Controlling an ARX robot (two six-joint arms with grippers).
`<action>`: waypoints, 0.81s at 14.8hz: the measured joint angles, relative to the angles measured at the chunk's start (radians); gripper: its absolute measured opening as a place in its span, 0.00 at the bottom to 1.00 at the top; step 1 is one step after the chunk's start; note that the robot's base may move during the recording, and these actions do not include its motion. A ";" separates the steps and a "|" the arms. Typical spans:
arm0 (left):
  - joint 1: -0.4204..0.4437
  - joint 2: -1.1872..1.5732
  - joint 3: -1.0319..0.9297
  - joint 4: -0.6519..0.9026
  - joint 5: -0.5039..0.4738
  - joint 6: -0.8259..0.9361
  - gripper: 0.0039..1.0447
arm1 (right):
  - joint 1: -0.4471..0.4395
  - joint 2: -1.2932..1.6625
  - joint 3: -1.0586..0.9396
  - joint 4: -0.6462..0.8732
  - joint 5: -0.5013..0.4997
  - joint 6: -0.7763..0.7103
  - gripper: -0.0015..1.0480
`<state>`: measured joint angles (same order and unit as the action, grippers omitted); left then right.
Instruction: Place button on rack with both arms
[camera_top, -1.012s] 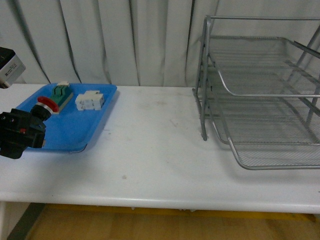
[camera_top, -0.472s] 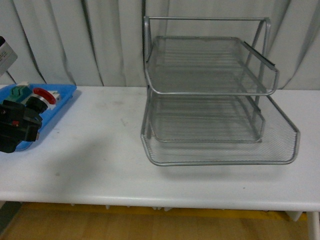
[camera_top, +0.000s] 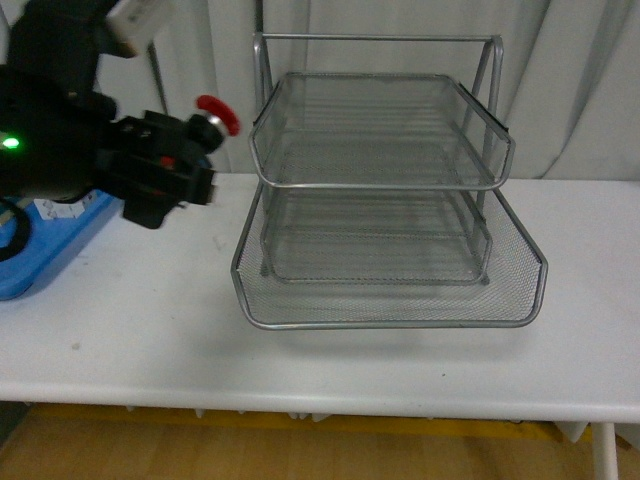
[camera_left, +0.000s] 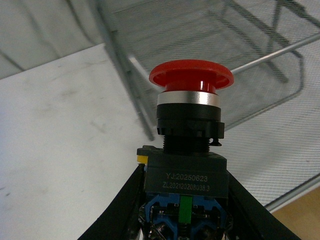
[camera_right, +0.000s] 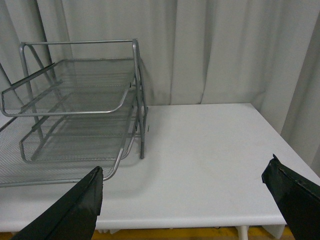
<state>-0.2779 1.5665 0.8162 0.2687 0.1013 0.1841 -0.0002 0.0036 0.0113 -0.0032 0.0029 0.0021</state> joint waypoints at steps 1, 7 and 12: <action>-0.039 0.033 0.031 -0.012 0.000 0.001 0.34 | 0.000 0.000 0.000 0.000 0.000 0.000 0.94; -0.195 0.227 0.189 -0.087 0.018 0.017 0.34 | 0.000 0.000 0.000 0.000 0.000 0.000 0.94; -0.189 0.477 0.479 -0.282 0.011 0.136 0.34 | 0.000 0.000 0.000 0.000 0.000 0.000 0.94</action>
<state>-0.4671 2.0438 1.2949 -0.0135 0.1127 0.3202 -0.0002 0.0036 0.0116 -0.0032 0.0029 0.0021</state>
